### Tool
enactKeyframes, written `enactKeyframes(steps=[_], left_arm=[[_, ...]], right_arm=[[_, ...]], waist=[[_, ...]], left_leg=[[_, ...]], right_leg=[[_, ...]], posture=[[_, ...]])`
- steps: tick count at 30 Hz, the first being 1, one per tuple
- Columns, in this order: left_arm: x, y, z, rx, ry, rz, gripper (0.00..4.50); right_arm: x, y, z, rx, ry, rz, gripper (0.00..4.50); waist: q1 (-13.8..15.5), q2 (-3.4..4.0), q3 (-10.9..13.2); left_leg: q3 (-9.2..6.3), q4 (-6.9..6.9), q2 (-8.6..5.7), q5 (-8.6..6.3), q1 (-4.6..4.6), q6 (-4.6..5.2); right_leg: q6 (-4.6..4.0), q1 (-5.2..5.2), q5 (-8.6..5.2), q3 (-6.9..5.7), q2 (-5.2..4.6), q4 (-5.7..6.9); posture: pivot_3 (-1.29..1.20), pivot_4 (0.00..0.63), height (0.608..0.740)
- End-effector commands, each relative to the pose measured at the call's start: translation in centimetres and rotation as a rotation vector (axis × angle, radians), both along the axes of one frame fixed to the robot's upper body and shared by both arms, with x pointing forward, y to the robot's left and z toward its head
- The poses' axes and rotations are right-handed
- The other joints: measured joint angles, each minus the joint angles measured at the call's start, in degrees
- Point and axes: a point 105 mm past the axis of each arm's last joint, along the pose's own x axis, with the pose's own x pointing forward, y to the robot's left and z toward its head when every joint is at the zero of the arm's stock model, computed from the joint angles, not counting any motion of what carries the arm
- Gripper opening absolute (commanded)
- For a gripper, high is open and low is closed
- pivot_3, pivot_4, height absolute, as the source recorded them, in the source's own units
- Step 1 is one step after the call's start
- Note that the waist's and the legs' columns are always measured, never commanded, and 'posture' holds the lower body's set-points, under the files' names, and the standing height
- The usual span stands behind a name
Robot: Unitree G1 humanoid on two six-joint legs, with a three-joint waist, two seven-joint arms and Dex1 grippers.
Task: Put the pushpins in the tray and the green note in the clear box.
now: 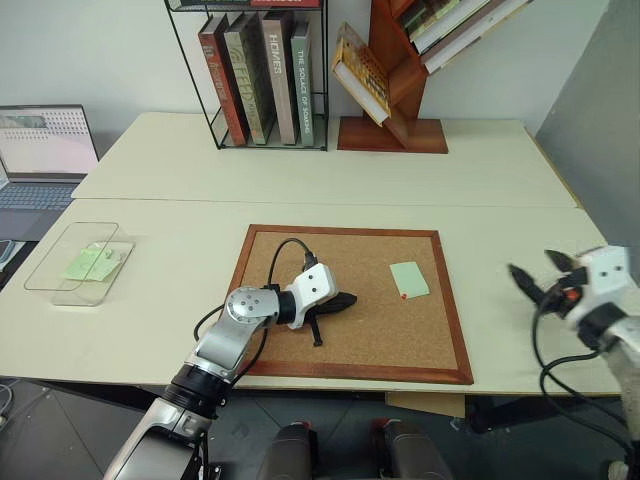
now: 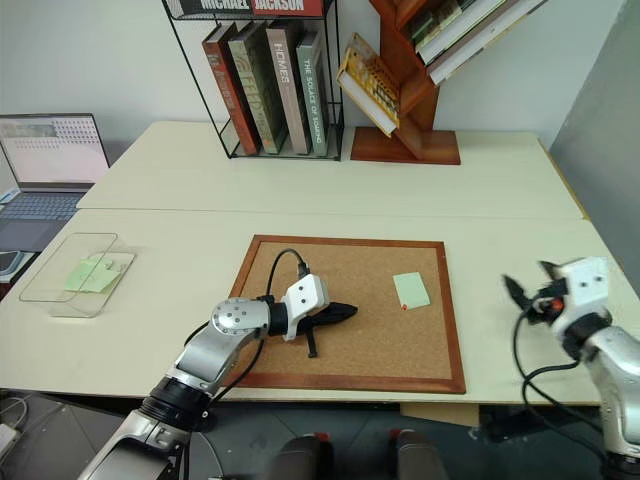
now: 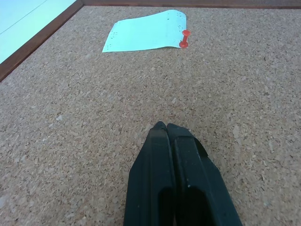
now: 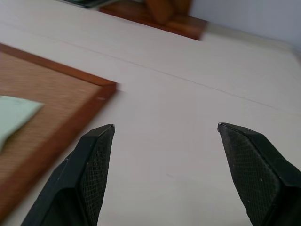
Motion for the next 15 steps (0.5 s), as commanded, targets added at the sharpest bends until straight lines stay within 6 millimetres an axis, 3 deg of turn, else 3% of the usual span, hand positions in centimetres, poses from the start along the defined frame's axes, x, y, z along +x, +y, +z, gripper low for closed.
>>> enactKeyframes(steps=[1, 5, 15], left_arm=[[-0.3, 0.8, -2.1, 0.066, 0.068, 0.020, 0.00], [-0.4, 0.7, -2.0, 0.064, 0.070, 0.019, 0.00], [-0.4, 0.7, -2.0, 0.072, 0.064, 0.018, 0.00]], right_arm=[[-0.4, 6.0, 0.9, 0.035, -0.034, 0.203, 3.72], [-0.4, 9.2, -0.2, 0.051, -0.007, 0.293, 3.72], [-0.5, 11.4, -4.1, 0.050, 0.106, 0.356, 3.72]], waist=[[0.00, -0.01, 0.00], [0.00, -0.03, 0.01], [0.00, -0.10, 0.03]], left_leg=[[0.00, 0.00, 0.00, 0.00, -0.01, 0.00], [-0.02, -0.01, -0.01, 0.00, -0.02, 0.00], [-0.04, -0.02, -0.02, 0.00, -0.04, 0.00]], right_leg=[[0.00, 0.00, 0.00, 0.00, 0.00, -0.01], [0.00, -0.01, 0.00, -0.02, -0.02, -0.01], [0.00, -0.03, 0.00, -0.06, -0.08, -0.03]], posture=[[0.00, 0.150, 0.740], [0.00, 0.150, 0.740], [0.00, 0.150, 0.740]])
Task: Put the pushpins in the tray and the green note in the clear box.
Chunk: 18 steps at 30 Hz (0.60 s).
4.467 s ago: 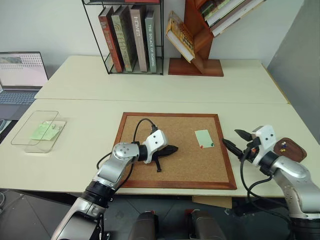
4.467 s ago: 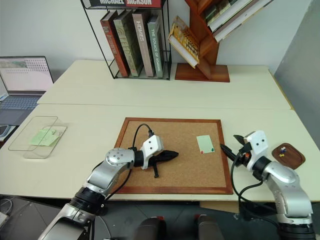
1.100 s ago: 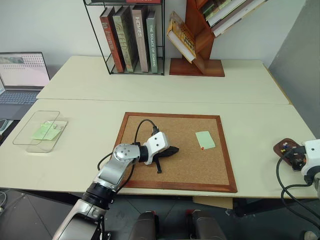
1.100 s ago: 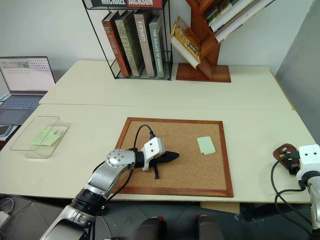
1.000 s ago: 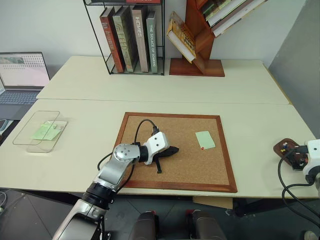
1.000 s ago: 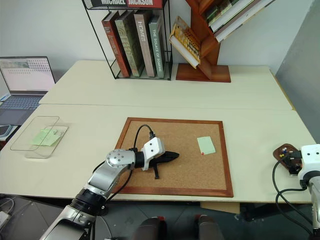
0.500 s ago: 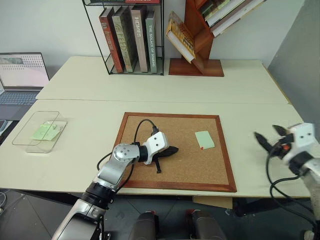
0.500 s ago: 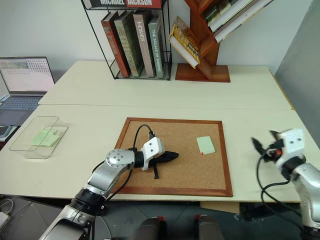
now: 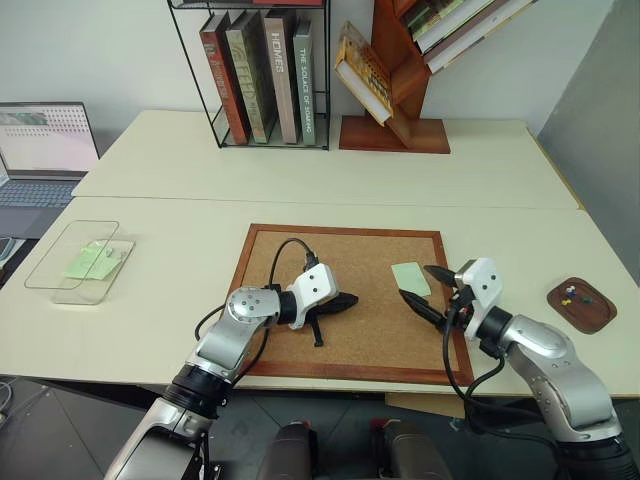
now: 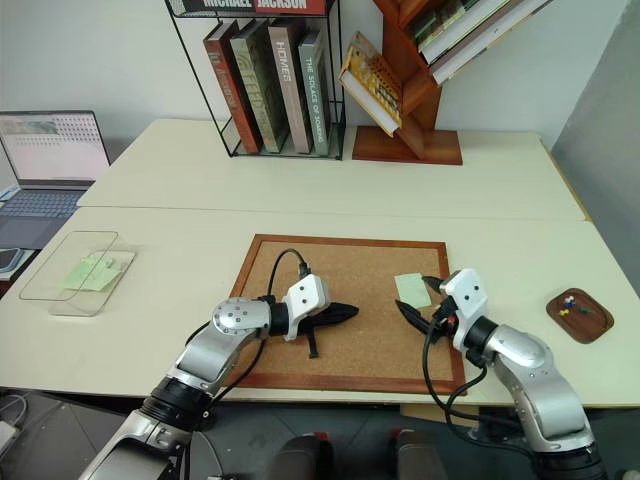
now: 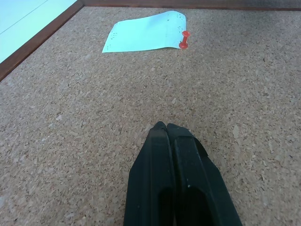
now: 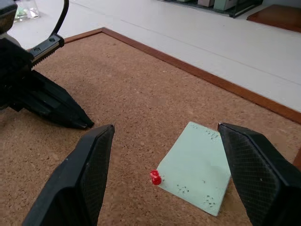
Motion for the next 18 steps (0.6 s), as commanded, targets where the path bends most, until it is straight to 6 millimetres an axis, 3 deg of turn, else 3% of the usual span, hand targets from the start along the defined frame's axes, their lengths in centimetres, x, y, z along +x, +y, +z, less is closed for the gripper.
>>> enactKeyframes(steps=[1, 7, 8, 18], left_arm=[[-0.3, 0.9, -2.1, 0.076, 0.064, 0.023, 0.00], [-0.3, 0.9, -2.1, 0.072, 0.064, 0.026, 0.00], [-0.3, 0.9, -2.1, 0.073, 0.064, 0.026, 0.00], [-0.4, 0.9, -2.2, 0.074, 0.063, 0.031, 0.00]], right_arm=[[0.2, 0.6, -0.7, -0.013, -0.003, 0.016, 3.72], [1.1, 0.2, -1.8, -0.020, 0.013, -0.011, 3.72], [1.2, 0.2, -1.9, -0.021, 0.013, -0.014, 3.36], [1.4, 0.0, -2.2, -0.022, 0.002, -0.023, 1.42]], waist=[[0.00, 0.00, 0.00], [0.00, -0.01, -0.01], [0.00, -0.02, -0.01], [0.00, -0.02, -0.01]], left_leg=[[-0.01, 0.00, 0.00, 0.00, 0.00, 0.00], [0.02, 0.00, -0.01, 0.00, -0.01, 0.00], [0.02, 0.00, 0.00, 0.00, 0.00, 0.00], [0.01, 0.00, 0.00, 0.00, 0.00, 0.00]], right_leg=[[0.00, 0.00, 0.00, -0.01, 0.00, 0.01], [0.00, 0.00, 0.00, 0.00, 0.00, 0.00], [0.00, 0.00, 0.00, 0.00, 0.00, 0.00], [0.00, 0.00, 0.00, 0.00, 0.00, 0.00]], posture=[[0.00, 0.150, 0.740], [0.00, 0.150, 0.740], [0.00, 0.150, 0.740], [0.00, 0.150, 0.740]])
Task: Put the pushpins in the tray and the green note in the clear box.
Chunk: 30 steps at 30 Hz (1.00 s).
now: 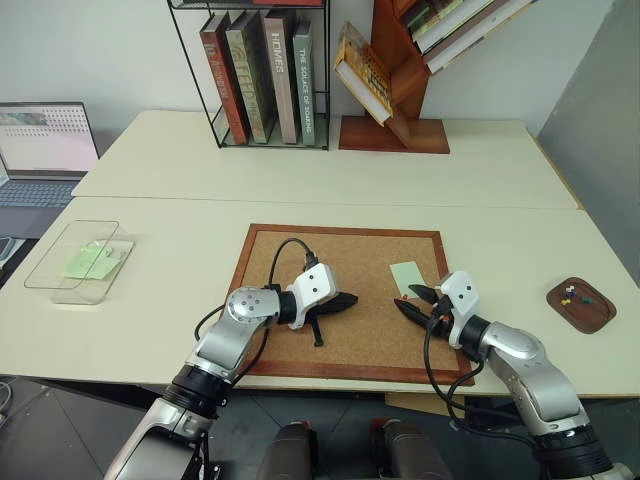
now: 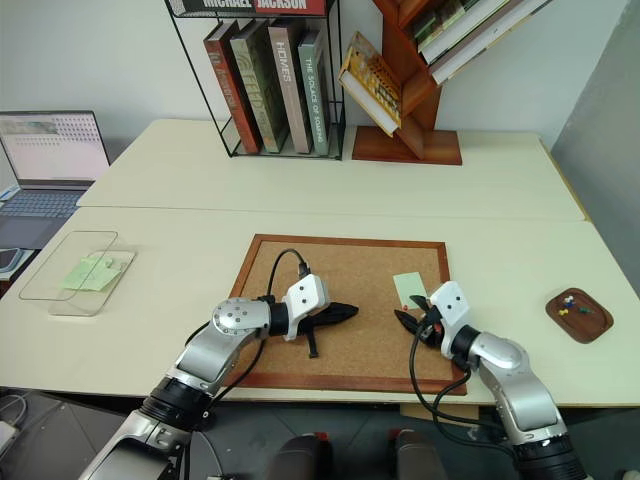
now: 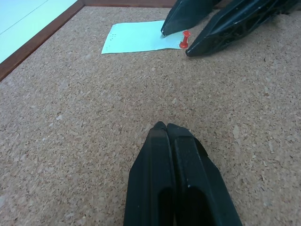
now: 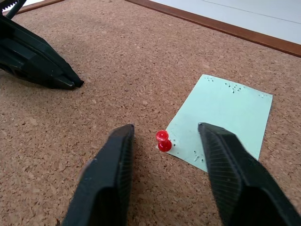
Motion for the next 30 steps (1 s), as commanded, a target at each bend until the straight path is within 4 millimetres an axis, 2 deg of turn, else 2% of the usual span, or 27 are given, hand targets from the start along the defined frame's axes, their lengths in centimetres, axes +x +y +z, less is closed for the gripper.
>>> enactKeyframes(steps=[1, 8, 21, 23, 27, 30], left_arm=[[-0.4, 0.9, -2.2, 0.074, 0.063, 0.029, 0.00], [-0.4, 0.9, -2.2, 0.074, 0.063, 0.028, 0.00], [-0.3, 0.7, -2.0, 0.051, 0.065, 0.037, 0.00], [0.0, 0.5, -1.4, 0.020, 0.050, 0.046, 0.00], [1.0, 0.2, 2.3, -0.120, 0.003, 0.085, 0.00], [1.0, 0.5, 4.9, -0.199, 0.016, 0.080, 0.46]], right_arm=[[0.2, 0.0, 0.8, -0.002, -0.045, 0.005, 1.22], [0.5, 0.3, 2.2, -0.005, -0.105, 0.018, 0.01], [-0.1, 2.0, 8.6, 0.014, -0.273, 0.143, 0.01], [-0.2, 2.0, 9.0, 0.008, -0.280, 0.152, 0.01], [-0.1, 2.1, 9.9, -0.001, -0.297, 0.164, 0.01], [0.0, 2.3, 10.4, 0.001, -0.308, 0.171, 0.00]], waist=[[0.00, 0.00, 0.00], [0.00, 0.00, 0.00], [0.00, -0.01, 0.01], [0.02, -0.02, 0.01], [0.08, -0.14, 0.13], [0.00, -0.53, 0.47]], left_leg=[[0.01, 0.00, 0.00, 0.00, 0.00, 0.00], [0.00, 0.00, 0.00, 0.00, 0.00, 0.00], [-0.01, 0.00, 0.00, 0.00, -0.01, 0.00], [-0.01, -0.01, -0.01, 0.00, -0.01, 0.00], [-0.01, -0.01, -0.02, 0.00, -0.03, 0.00], [-0.04, 0.00, 0.03, 0.00, -0.07, 0.00]], right_leg=[[0.00, 0.00, 0.00, 0.00, 0.00, 0.00], [0.00, 0.00, 0.00, 0.00, 0.00, 0.00], [0.00, -0.01, 0.00, -0.02, 0.00, -0.01], [0.01, -0.01, 0.00, -0.02, -0.01, -0.01], [0.00, -0.01, 0.00, -0.02, -0.03, -0.01], [0.00, -0.07, 0.00, -0.06, -0.02, 0.02]], posture=[[0.00, 0.150, 0.740], [0.00, 0.150, 0.740], [0.00, 0.150, 0.740], [0.00, 0.150, 0.740], [0.00, 0.150, 0.740], [0.00, 0.150, 0.740]])
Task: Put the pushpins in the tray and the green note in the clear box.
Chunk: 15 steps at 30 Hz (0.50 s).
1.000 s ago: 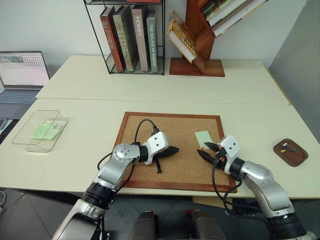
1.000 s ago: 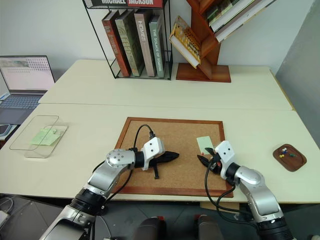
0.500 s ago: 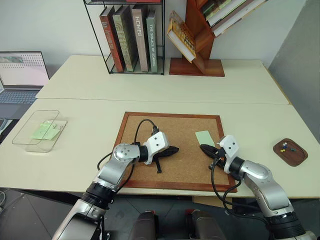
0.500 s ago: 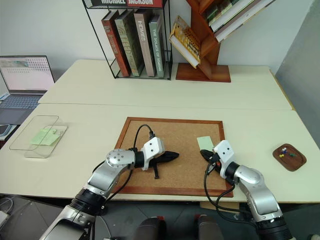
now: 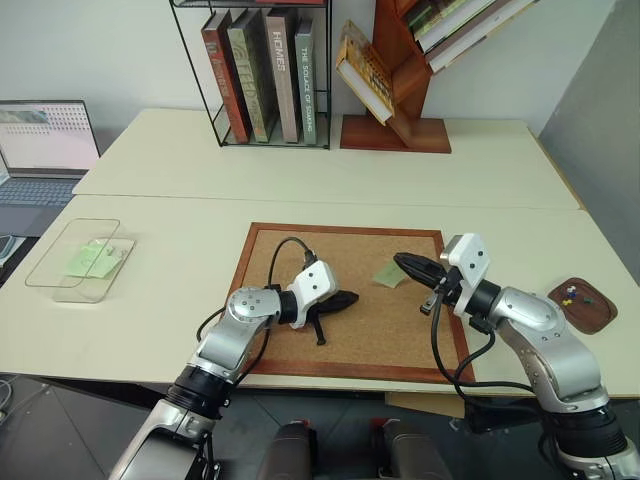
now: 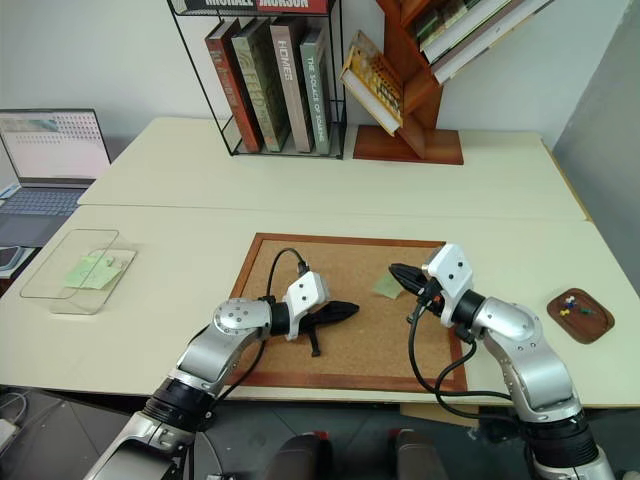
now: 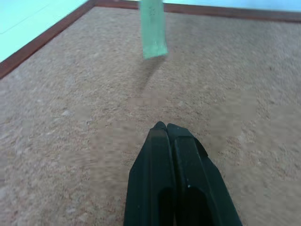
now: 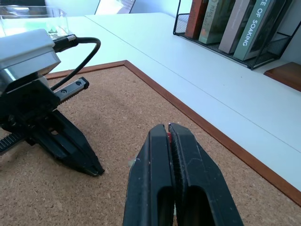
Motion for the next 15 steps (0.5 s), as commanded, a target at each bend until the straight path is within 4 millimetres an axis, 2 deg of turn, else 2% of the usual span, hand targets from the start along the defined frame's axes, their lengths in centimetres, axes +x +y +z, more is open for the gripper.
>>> enactKeyframes(steps=[1, 7, 9, 15], left_arm=[[0.3, 0.4, 4.4, -0.119, -0.034, 0.005, 0.59], [-0.5, 1.2, 6.7, -0.181, 0.035, -0.033, 1.92], [-0.7, 1.0, 7.3, -0.199, 0.052, -0.060, 2.21], [0.8, -0.3, 7.8, -0.216, 0.054, -0.047, 3.32]], right_arm=[[-0.2, 0.3, 2.2, 0.009, -0.071, 0.027, 0.00], [0.1, 0.7, 2.7, 0.008, -0.088, 0.043, 0.00], [0.2, 0.9, 2.9, 0.007, -0.092, 0.054, 0.00], [0.2, 1.6, 3.4, 0.005, -0.105, 0.092, 0.00]], waist=[[-0.01, -0.16, 0.21], [-0.02, -0.19, 0.28], [-0.01, -0.21, 0.29], [0.13, -0.24, 0.31]], left_leg=[[-0.01, 0.00, 0.02, 0.00, -0.02, 0.00], [0.05, -0.07, -0.01, -0.01, -0.40, -0.02], [0.05, -0.07, -0.03, -0.01, -0.51, -0.02], [0.02, 0.08, -0.09, -0.01, -0.84, -0.01]], right_leg=[[0.00, -0.02, 0.00, -0.02, 0.01, 0.00], [0.34, -0.39, 0.11, 0.00, 0.02, -0.02], [0.36, -0.49, 0.10, 0.01, 0.02, -0.01], [0.44, -0.76, 0.15, -0.01, 0.02, 0.05]], posture=[[0.00, 0.150, 0.740], [0.00, 0.150, 0.740], [0.00, 0.150, 0.740], [0.00, 0.150, 0.740]])
